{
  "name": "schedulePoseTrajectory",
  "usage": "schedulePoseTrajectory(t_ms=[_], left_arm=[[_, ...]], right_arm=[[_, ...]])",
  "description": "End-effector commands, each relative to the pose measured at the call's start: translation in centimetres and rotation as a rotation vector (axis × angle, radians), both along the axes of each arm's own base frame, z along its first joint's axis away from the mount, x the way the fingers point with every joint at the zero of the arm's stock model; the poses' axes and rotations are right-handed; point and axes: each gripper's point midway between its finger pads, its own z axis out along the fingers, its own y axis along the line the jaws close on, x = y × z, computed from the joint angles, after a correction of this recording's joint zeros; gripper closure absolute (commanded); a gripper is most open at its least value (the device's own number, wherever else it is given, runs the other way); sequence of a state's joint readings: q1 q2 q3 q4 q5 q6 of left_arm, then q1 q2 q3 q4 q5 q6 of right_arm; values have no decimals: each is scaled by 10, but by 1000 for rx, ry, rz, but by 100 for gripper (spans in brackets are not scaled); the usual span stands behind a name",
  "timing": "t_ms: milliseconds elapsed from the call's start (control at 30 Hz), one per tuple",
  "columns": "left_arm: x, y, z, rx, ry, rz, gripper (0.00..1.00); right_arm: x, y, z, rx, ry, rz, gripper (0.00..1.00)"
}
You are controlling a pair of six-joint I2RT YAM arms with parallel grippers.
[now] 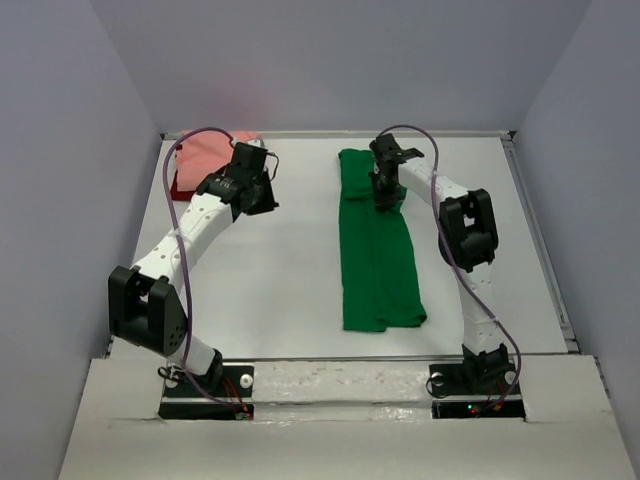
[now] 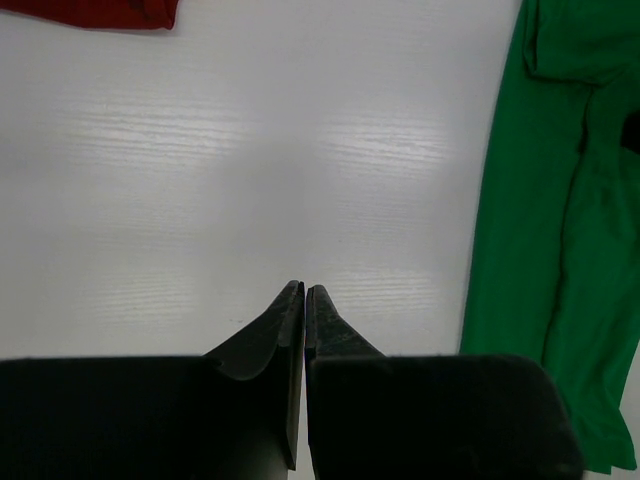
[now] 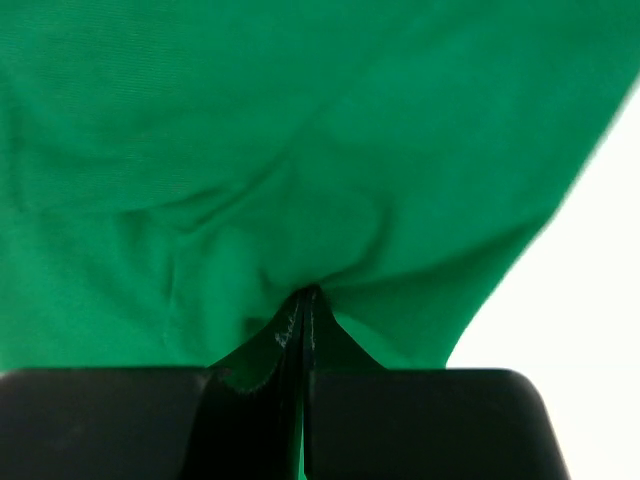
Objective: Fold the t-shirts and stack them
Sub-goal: Grab the bottom of the folded rectangular tshirt with both arms
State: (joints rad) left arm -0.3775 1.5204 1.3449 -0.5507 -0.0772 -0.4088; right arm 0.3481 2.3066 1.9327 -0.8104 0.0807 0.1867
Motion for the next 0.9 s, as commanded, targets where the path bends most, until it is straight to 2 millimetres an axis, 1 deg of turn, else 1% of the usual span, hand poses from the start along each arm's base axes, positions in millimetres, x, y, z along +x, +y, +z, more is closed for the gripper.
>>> schedulePoseTrajectory(t_ms=[0, 33, 67, 233, 267, 300, 333, 367, 400, 433, 533, 600, 633, 700, 733, 833, 867], left_arm=[[-6, 2, 17, -25, -48, -26, 85], [-7, 2, 17, -28, -51, -26, 85], [-10, 1, 13, -33, -42, -31, 85], [-15, 1, 8, -39, -33, -40, 85], [-17, 2, 7, -37, -30, -41, 85], [-18, 3, 7, -36, -30, -40, 85], [-17, 4, 8, -35, -34, -37, 85], [-18, 4, 8, -36, -33, -38, 85], [-18, 5, 8, -35, -34, -38, 85], [-18, 5, 8, -36, -32, -39, 85], [-19, 4, 9, -37, -31, -43, 85], [-19, 5, 9, -36, -30, -43, 85], [-19, 4, 8, -37, -28, -46, 85], [-21, 5, 7, -38, -21, -47, 85], [-22, 4, 7, -42, -23, -52, 85], [-25, 3, 6, -48, -16, -55, 85], [-27, -1, 7, -67, -14, -76, 85]], right_arm=[[0, 48, 2, 100, 15, 92, 100], [1, 50, 0, 104, 16, 93, 100], [7, 53, 7, 118, 2, 98, 100], [19, 58, 11, 114, -6, 106, 100], [21, 62, 12, 128, -1, 114, 100], [17, 64, 8, 139, 18, 120, 100], [22, 69, 13, 160, 5, 130, 100], [22, 72, 11, 174, 12, 136, 100], [26, 74, 16, 183, -1, 135, 100], [25, 74, 14, 181, 6, 134, 100], [31, 75, 16, 180, -10, 133, 100], [35, 73, 17, 160, -21, 129, 100], [36, 71, 10, 143, -13, 134, 100], [40, 67, 9, 117, -21, 139, 100], [40, 66, 1, 109, -11, 141, 100], [45, 58, 0, 61, -31, 125, 100], [51, 50, 4, 14, -61, 112, 100]])
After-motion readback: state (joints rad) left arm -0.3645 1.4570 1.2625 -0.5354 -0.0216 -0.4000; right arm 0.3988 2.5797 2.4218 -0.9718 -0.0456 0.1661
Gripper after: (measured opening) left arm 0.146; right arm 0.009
